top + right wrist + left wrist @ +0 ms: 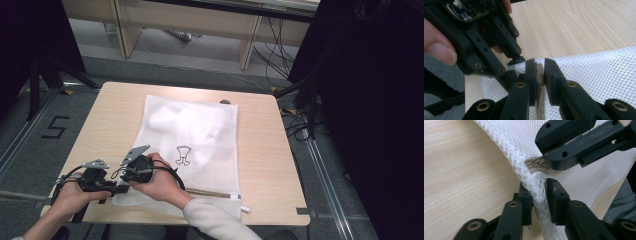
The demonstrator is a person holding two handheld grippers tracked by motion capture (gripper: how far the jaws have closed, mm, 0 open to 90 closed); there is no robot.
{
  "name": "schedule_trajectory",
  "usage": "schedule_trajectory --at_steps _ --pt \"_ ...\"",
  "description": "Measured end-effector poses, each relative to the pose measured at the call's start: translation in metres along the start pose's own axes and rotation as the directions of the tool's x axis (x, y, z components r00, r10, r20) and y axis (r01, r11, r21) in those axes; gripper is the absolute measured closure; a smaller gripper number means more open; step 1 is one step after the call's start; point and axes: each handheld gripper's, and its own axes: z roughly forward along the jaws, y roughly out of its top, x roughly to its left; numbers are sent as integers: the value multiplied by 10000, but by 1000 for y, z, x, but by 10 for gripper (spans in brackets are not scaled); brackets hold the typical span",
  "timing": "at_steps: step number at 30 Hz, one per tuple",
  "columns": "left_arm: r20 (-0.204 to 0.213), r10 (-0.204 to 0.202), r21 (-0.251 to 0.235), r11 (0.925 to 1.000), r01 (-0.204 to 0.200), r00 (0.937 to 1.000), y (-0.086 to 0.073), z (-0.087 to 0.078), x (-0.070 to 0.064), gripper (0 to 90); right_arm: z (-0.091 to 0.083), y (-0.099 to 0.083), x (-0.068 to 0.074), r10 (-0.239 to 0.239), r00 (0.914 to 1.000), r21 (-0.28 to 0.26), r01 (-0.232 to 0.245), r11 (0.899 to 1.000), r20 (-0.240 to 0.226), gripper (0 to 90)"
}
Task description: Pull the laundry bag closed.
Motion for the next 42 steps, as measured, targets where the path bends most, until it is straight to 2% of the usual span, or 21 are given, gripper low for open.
schedule_trajectory --at_steps 1,2,5,8,9,10,13,14,17,18,19,20,22,24,30,31,32,39,41,42 --pt "2 -82 14 10000 82 10000 0 0 0 785 -1 0 1 113 9999 86 -113 9999 -25 821" --pt "-39 -88 213 9997 89 10000 0 -2 -1 805 -1 -1 0 75 10000 127 -74 9999 -25 821" --pt "90 -237 348 9991 234 9997 1 -2 -1 831 -2 -2 0 31 10000 177 -30 9998 -84 822" --pt "-94 -446 170 9989 447 9990 0 -3 -3 844 -2 -3 -1 -68 9999 198 71 9998 -124 822" --pt "25 -522 244 9983 521 9986 1 -4 -3 847 -2 -4 -1 2 9999 274 2 9996 -125 822" --pt "5 -664 77 9978 664 9978 1 -4 -3 848 -3 -4 -2 -92 9999 272 96 9996 -140 822" --pt "111 -740 112 9972 739 9972 1 -6 -2 851 -3 -6 -1 160 9997 290 -155 9995 -174 822" --pt "239 -792 121 9968 789 9966 2 -7 -2 852 -3 -6 -3 -105 9995 249 112 9996 -285 822" --pt "240 -866 125 9962 863 9960 2 -7 -2 853 -3 -7 -4 -160 9993 270 170 9995 -341 823" --pt "191 -920 33 9958 919 9956 1 -6 -3 854 -3 -9 -4 40 9994 373 -27 9993 -346 823" --pt "190 -973 22 9953 972 9951 1 -6 -3 854 -3 -9 -4 40 9994 373 -27 9993 -346 823" --pt "312 -962 131 9953 958 9949 1 -7 -2 855 -3 -10 -3 78 9993 456 -62 9989 -358 823" --pt "259 -1010 -124 9948 1013 9946 0 -6 -2 856 -3 -11 -4 76 9992 495 -56 9988 -398 823" --pt "313 -1044 54 9945 1043 9940 1 -8 -2 857 -3 -13 -5 87 9990 554 -63 9984 -429 824" --pt "256 -1105 -39 9938 1107 9935 1 -9 -2 858 -3 -15 -7 146 9988 718 -112 9974 -473 824" --pt "248 -1094 -188 9938 1098 9937 1 -8 -3 858 -3 -15 -7 146 9988 718 -112 9974 -473 824" --pt "271 -1025 11 9947 1025 9944 2 -10 -2 858 -3 -16 -7 99 9988 710 -64 9975 -483 824" --pt "165 -886 15 9961 885 9959 2 -11 -3 858 -4 -17 -7 88 9986 788 -47 9969 -522 824" --pt "16 -936 -204 9954 936 9956 2 -9 -5 858 -4 -18 -6 171 9985 844 -127 9964 -515 824" --pt "42 -856 -19 9963 856 9963 2 -10 -4 858 -4 -18 -7 158 9986 852 -115 9963 -510 824"
